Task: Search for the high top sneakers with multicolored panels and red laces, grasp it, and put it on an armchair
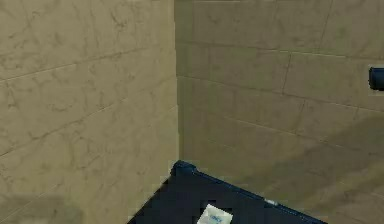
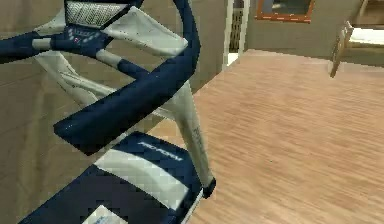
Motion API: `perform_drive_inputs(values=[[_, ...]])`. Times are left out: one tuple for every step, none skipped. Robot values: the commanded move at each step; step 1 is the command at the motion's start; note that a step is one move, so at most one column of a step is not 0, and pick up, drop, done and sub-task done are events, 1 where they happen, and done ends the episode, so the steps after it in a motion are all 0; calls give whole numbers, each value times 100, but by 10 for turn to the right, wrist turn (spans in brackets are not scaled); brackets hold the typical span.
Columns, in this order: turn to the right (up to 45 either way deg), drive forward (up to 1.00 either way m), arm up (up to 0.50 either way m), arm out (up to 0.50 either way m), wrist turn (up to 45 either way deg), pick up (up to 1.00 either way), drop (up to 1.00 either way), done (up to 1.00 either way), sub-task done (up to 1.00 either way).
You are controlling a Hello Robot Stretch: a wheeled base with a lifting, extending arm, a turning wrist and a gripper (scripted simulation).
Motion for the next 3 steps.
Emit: perform_drive_inputs(values=[[-450, 0, 0, 0, 0, 0, 0, 0, 0], [-450, 0, 0, 0, 0, 0, 0, 0, 0], [-450, 0, 0, 0, 0, 0, 0, 0, 0]])
